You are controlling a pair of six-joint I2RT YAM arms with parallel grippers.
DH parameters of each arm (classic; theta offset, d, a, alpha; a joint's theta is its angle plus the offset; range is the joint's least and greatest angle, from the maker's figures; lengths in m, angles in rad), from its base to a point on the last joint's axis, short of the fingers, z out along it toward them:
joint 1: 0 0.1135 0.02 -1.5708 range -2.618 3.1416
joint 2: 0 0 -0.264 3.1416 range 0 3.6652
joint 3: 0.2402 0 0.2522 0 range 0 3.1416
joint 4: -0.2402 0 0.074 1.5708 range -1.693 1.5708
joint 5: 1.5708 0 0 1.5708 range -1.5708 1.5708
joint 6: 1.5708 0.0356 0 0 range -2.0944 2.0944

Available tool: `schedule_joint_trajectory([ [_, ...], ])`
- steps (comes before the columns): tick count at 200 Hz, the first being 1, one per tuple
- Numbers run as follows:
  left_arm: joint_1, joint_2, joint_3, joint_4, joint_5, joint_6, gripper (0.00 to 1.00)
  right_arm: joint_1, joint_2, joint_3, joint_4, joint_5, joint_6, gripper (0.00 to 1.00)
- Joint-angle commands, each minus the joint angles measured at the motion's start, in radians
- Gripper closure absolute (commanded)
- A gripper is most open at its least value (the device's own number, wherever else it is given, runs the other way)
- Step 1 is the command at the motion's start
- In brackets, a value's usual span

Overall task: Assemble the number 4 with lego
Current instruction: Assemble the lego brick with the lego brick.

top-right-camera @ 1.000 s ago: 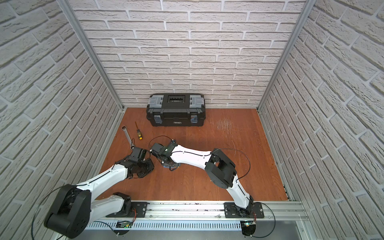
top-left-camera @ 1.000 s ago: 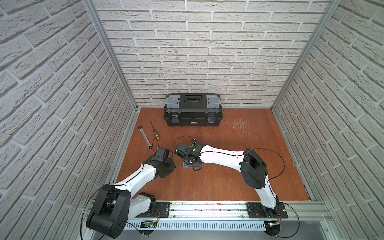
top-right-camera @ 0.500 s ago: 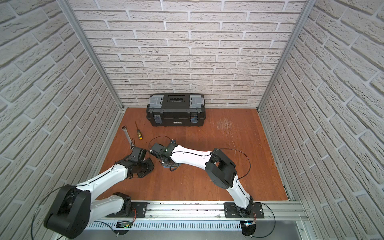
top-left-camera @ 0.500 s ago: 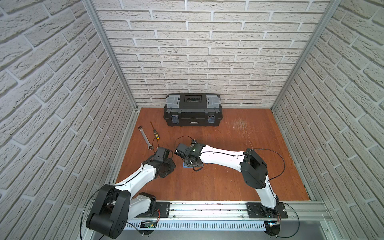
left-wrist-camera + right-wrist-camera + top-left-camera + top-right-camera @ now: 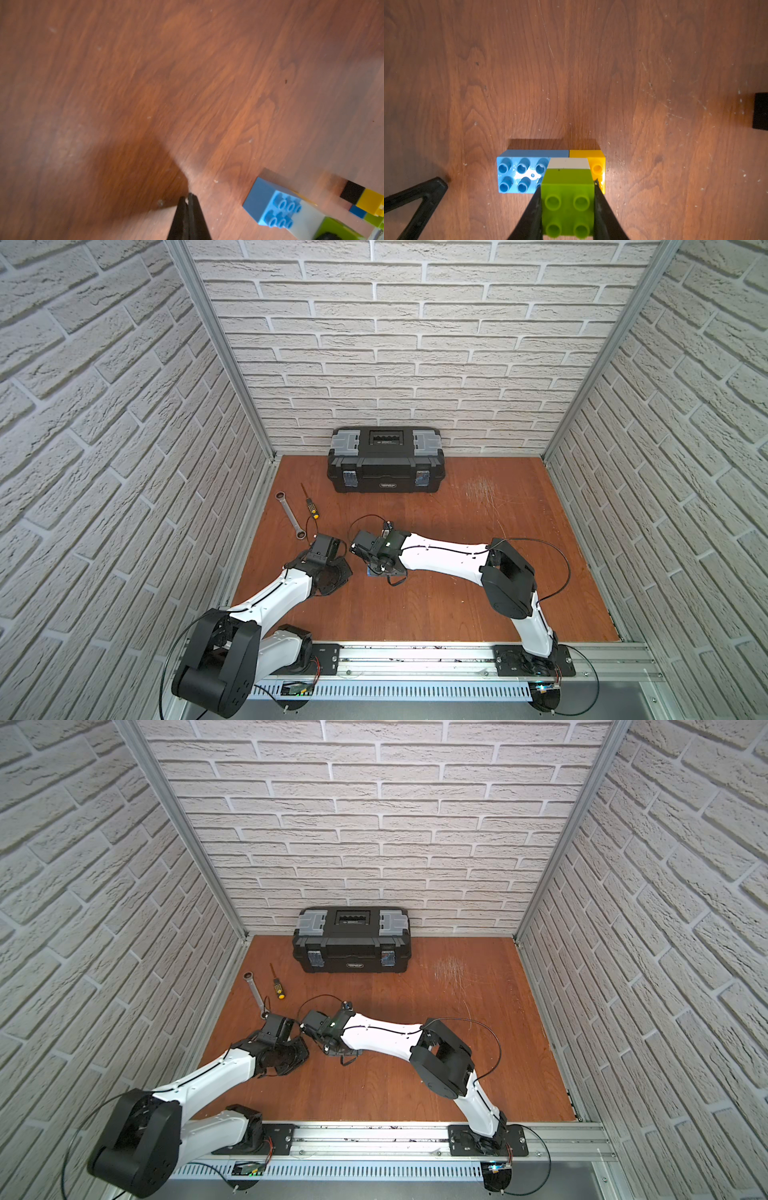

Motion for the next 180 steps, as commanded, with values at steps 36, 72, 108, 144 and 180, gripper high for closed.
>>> schedule_joint_trajectory([
  [36,-0.006,0.007,0.005,0.019,0.004,-0.009,1.0,-0.026,0.172,-0.058,-0.149,-0.181,-0.031,0.98],
  [72,-0.005,0.004,0.007,0.02,0.002,-0.013,1.0,-0.057,0.29,-0.055,-0.138,-0.299,-0.067,0.98],
  [108,-0.009,0.025,0.007,0.039,0.004,-0.019,1.0,-0.067,0.285,-0.021,-0.172,-0.279,-0.095,0.98],
  [144,-0.036,0.059,0.025,0.056,0.001,-0.029,1.0,-0.083,0.119,0.079,-0.225,-0.179,-0.129,0.78],
  [180,-0.061,0.09,0.036,0.068,-0.011,-0.037,1.0,-0.083,0.065,0.193,-0.257,-0.155,-0.187,0.54],
])
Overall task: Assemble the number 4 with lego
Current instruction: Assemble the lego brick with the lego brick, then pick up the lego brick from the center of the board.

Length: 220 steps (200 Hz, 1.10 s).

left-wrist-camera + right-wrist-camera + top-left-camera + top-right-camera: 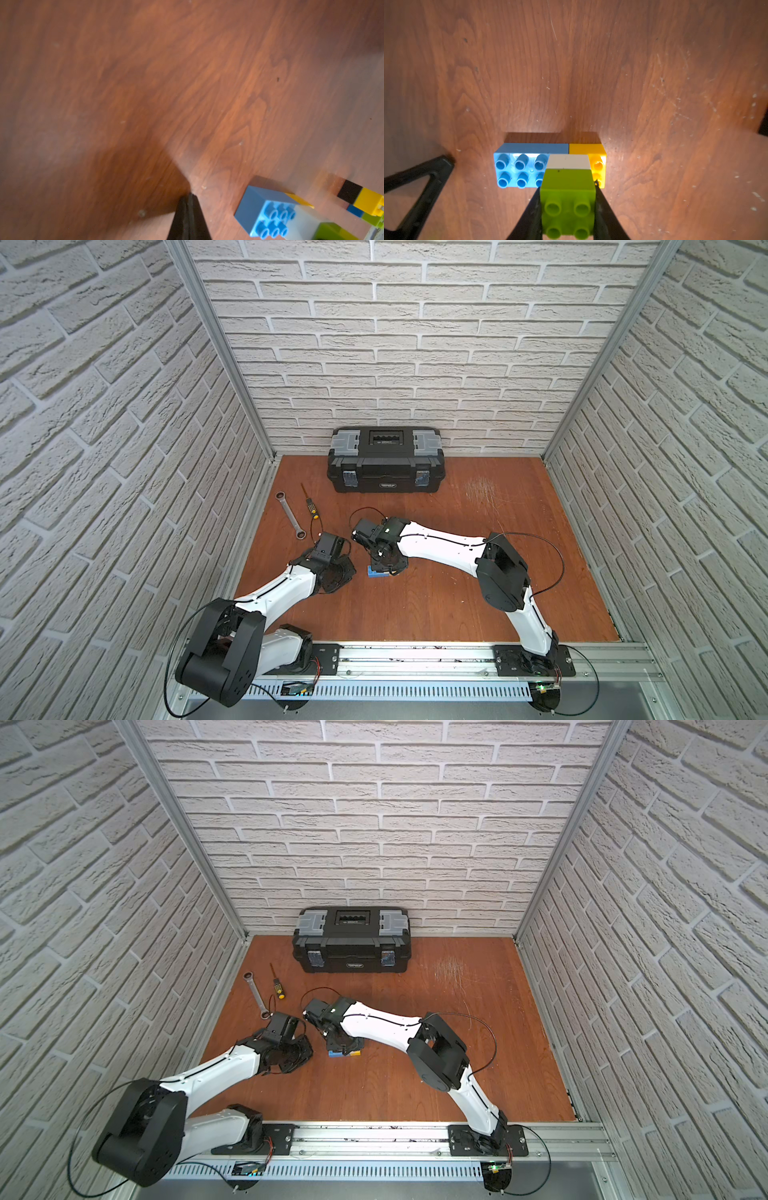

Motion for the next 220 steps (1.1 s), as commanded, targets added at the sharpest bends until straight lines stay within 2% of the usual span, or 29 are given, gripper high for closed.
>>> schedule_joint_trajectory([
  [1,-0.018,0.024,0.015,0.016,-0.012,-0.015,1.0,-0.007,0.002,0.043,-0.089,-0.001,-0.059,0.54],
  [39,-0.075,0.05,0.011,0.035,-0.023,-0.047,1.0,0.008,-0.061,0.026,-0.036,-0.007,-0.108,0.47],
  [70,-0.106,0.082,0.01,0.067,-0.024,-0.07,1.0,-0.018,-0.178,-0.069,-0.012,0.057,-0.148,0.46],
  [101,-0.135,0.127,0.027,0.106,-0.019,-0.084,1.0,-0.13,-0.375,-0.294,0.06,0.067,-0.217,0.43],
  [127,-0.158,0.162,0.04,0.138,-0.013,-0.097,1.0,-0.26,-0.449,-0.411,0.038,0.061,-0.303,0.42],
  [151,-0.188,0.182,0.048,0.147,-0.011,-0.115,1.0,-0.337,-0.454,-0.477,0.068,0.007,-0.393,0.41],
  [178,-0.194,0.163,0.035,0.134,-0.034,-0.132,1.0,-0.356,-0.401,-0.473,0.093,-0.022,-0.456,0.41],
  [220,-0.193,0.08,0.018,0.054,-0.068,-0.134,1.0,-0.376,-0.318,-0.448,0.116,0.003,-0.462,0.46],
])
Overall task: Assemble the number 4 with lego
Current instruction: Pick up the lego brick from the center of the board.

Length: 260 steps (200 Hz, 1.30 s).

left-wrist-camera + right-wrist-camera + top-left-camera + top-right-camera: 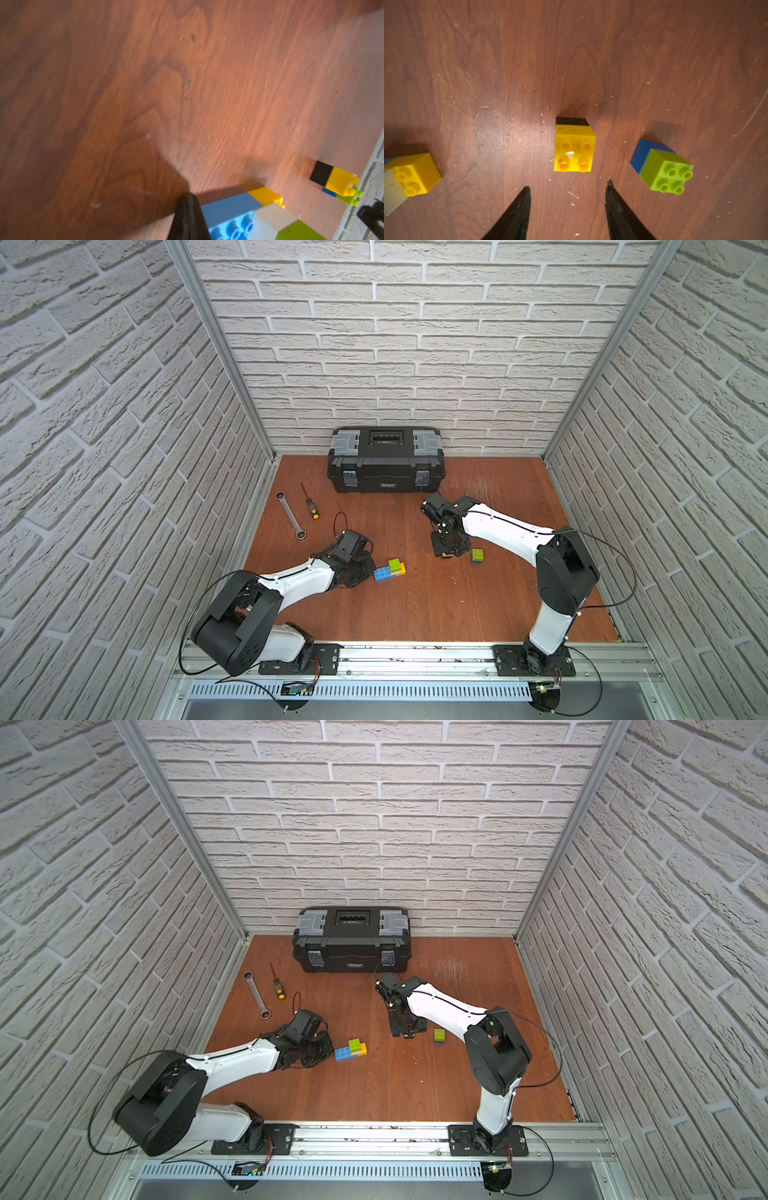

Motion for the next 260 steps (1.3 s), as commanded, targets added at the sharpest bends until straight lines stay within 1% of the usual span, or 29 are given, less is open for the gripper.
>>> schedule_joint_trajectory([
  [1,-0.005,-0.048,-0.032,-0.097,-0.039,-0.011,1.0,-0.011,0.029,0.021,0.033,0.011,-0.03,0.46],
  [26,-0.008,-0.084,-0.054,-0.123,-0.042,-0.014,1.0,-0.025,0.061,0.018,0.054,0.011,-0.039,0.54],
  [47,-0.008,-0.087,-0.065,-0.126,-0.044,-0.019,1.0,-0.026,0.075,0.025,0.057,0.025,-0.048,0.55],
  [65,-0.008,-0.083,-0.06,-0.129,-0.046,-0.019,1.0,-0.026,0.08,0.023,0.055,0.04,-0.048,0.59],
  [87,-0.008,-0.084,-0.039,-0.149,-0.061,-0.01,1.0,-0.028,0.078,0.008,0.065,0.049,-0.05,0.59],
  [93,-0.008,-0.085,-0.032,-0.158,-0.066,-0.003,1.0,-0.028,0.077,0.006,0.07,0.048,-0.052,0.58],
  [106,-0.008,-0.082,-0.013,-0.177,-0.077,0.009,1.0,-0.028,0.074,0.002,0.081,0.037,-0.06,0.53],
  [122,-0.008,-0.081,0.002,-0.196,-0.084,0.025,1.0,-0.028,0.072,0.004,0.091,0.031,-0.066,0.53],
  [141,-0.007,-0.077,0.007,-0.206,-0.087,0.033,1.0,-0.028,0.079,0.01,0.094,0.031,-0.066,0.65],
  [166,-0.007,-0.081,0.002,-0.209,-0.09,0.03,1.0,-0.028,0.075,0.013,0.08,0.044,-0.063,0.84],
  [189,0.006,-0.094,0.009,-0.225,-0.1,0.037,1.0,-0.015,0.027,0.022,0.04,0.066,-0.062,0.94],
  [207,0.025,-0.126,0.017,-0.25,-0.119,0.045,1.0,0.031,-0.033,0.067,-0.022,0.1,-0.056,0.97],
  [230,0.065,-0.175,0.024,-0.286,-0.141,0.054,1.0,0.138,-0.095,0.165,-0.11,0.135,-0.019,0.97],
  [244,0.098,-0.213,0.016,-0.304,-0.146,0.056,1.0,0.213,-0.106,0.232,-0.143,0.142,0.017,0.97],
  [260,0.144,-0.272,0.001,-0.333,-0.158,0.051,1.0,0.304,-0.086,0.306,-0.151,0.123,0.048,0.97],
])
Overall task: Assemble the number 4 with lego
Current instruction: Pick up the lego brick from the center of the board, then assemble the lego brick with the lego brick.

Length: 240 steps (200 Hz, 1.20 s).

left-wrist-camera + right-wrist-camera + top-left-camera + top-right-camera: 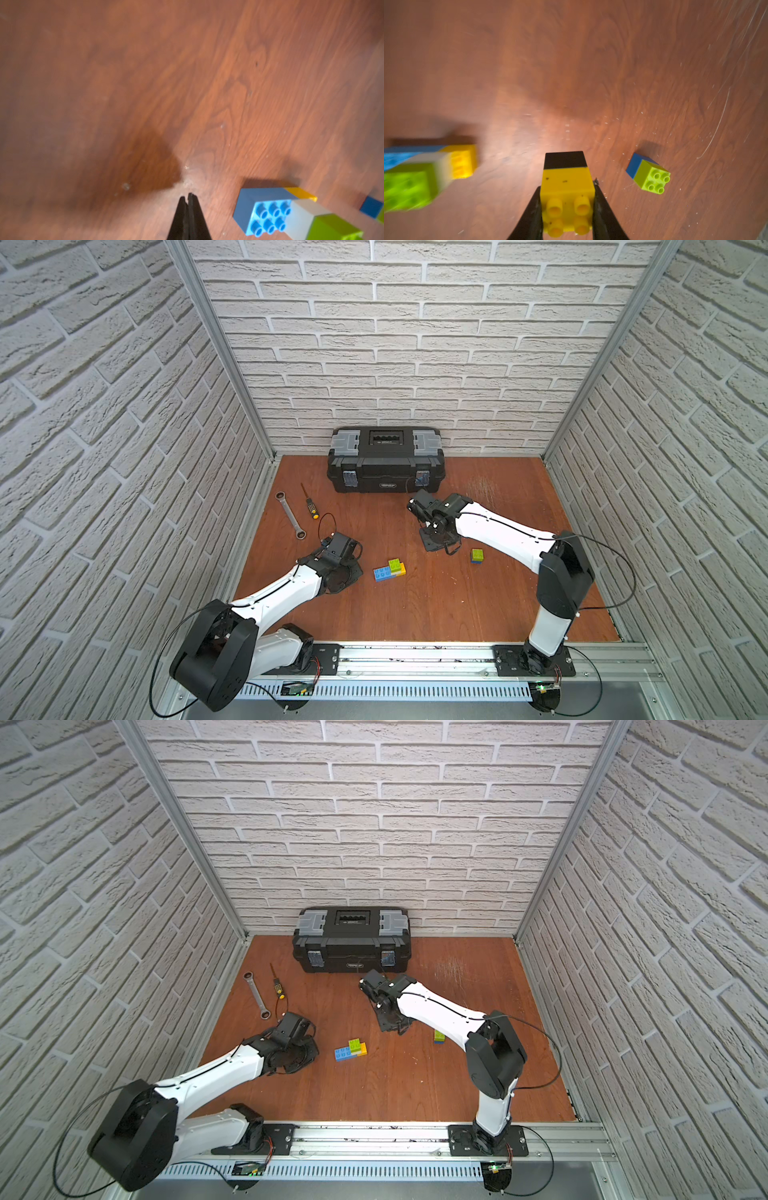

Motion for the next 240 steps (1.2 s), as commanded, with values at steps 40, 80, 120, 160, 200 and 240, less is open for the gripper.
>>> schedule_joint_trajectory([
  [40,0.204,-0.191,-0.019,-0.175,-0.032,0.066,0.99,0.284,0.142,0.27,-0.093,-0.021,0.145,0.97],
  [80,0.272,-0.236,-0.057,-0.183,0.02,0.099,0.98,0.317,0.324,0.388,-0.102,-0.071,0.163,0.98],
  [120,0.274,-0.239,-0.084,-0.161,0.042,0.099,0.98,0.296,0.467,0.519,-0.201,-0.064,0.17,0.98],
  [160,0.275,-0.223,-0.097,-0.14,0.056,0.103,0.98,0.266,0.487,0.518,-0.192,-0.086,0.181,0.98],
  [200,0.274,-0.199,-0.103,-0.119,0.066,0.107,0.99,0.26,0.513,0.525,-0.191,-0.103,0.188,0.98],
  [240,0.272,-0.185,-0.103,-0.107,0.071,0.11,0.99,0.253,0.531,0.541,-0.181,-0.114,0.195,0.98],
])
